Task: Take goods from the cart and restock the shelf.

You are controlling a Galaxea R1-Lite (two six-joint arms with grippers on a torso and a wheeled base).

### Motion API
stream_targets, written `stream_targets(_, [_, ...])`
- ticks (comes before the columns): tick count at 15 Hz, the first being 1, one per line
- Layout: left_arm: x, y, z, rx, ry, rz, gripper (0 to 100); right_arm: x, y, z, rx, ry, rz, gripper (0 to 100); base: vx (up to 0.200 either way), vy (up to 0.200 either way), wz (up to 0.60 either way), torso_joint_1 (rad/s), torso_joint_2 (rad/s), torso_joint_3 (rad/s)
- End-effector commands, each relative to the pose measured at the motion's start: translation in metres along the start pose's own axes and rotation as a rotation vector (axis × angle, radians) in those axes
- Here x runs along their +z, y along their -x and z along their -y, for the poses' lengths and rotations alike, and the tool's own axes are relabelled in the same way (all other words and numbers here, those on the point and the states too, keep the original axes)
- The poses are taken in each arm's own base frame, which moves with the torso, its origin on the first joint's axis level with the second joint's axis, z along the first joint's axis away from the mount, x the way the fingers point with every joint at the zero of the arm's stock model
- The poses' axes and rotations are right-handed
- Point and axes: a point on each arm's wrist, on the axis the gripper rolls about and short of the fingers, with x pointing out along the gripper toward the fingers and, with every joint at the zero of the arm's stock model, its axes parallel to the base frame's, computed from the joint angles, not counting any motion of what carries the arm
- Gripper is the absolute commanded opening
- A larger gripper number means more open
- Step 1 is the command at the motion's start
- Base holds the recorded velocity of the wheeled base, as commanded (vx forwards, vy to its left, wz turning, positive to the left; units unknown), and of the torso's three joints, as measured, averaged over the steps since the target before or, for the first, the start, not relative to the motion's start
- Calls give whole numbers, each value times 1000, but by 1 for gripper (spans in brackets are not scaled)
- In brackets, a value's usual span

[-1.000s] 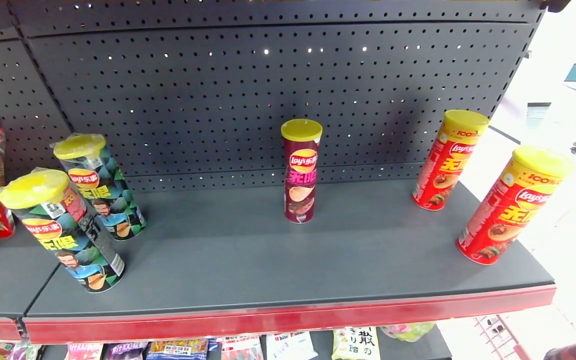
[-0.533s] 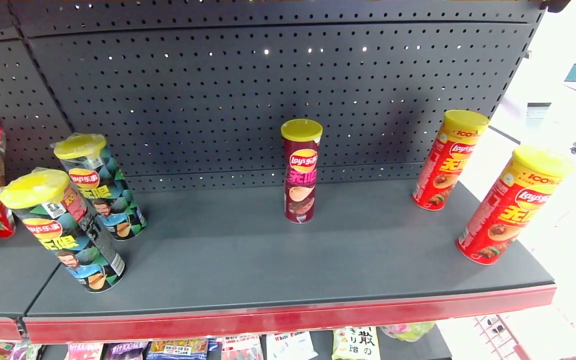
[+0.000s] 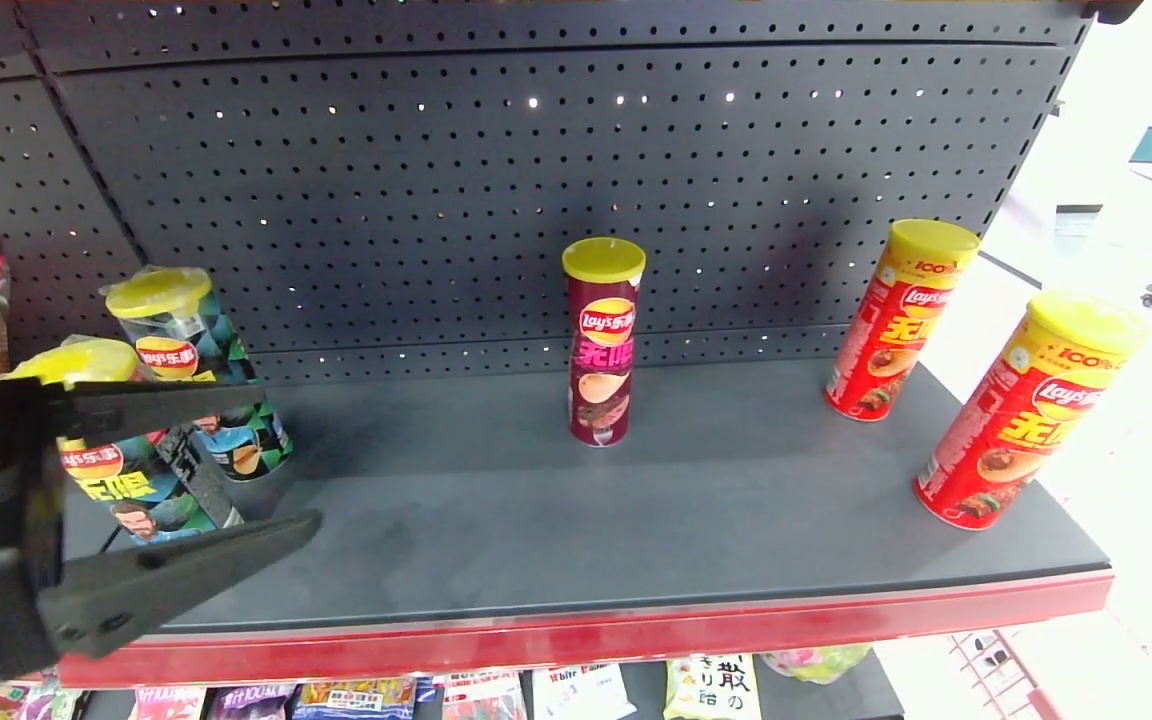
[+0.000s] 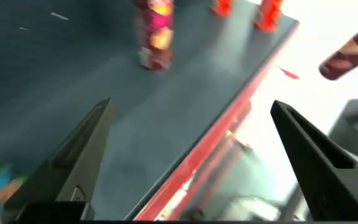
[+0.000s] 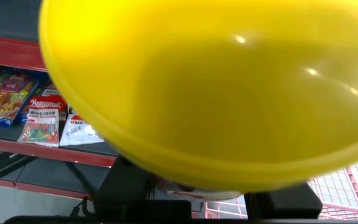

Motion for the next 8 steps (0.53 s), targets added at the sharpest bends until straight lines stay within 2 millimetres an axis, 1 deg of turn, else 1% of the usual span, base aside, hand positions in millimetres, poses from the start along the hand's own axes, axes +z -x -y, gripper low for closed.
stream_targets(1, [16,-92,-26,-132,29,-114,100,-1,0,0,0,0,4,0,0,0,0,0,0,0])
stream_targets(2, [20,-112,-35,-145,30,-122,100,-1,1,0,-2,0,6,0,0,0,0,0,0,0])
stream_targets(3, [22,-125,-39,-157,25,-124,100,0,1,0,-2,0,10,0,0,0,0,0,0,0])
stream_targets(4, [25,-147,-45,-176,-8,-127,100,-1,1,0,-5,0,11,0,0,0,0,0,0,0])
stream_targets(5, [25,-162,-52,-189,-42,-129,100,-1,1,0,-10,0,12,0,0,0,0,0,0,0])
stream_targets(6, [24,-170,-55,-192,-59,-130,100,-1,1,0,-10,-1,12,0,0,0,0,0,0,0])
stream_targets(7, [22,-185,-61,-197,-79,-136,100,-1,1,0,-15,-3,12,0,0,0,0,0,0,0])
stream_targets(8, [22,-193,-65,-198,-78,-134,100,-1,2,0,-17,-3,18,0,0,0,0,0,0,0])
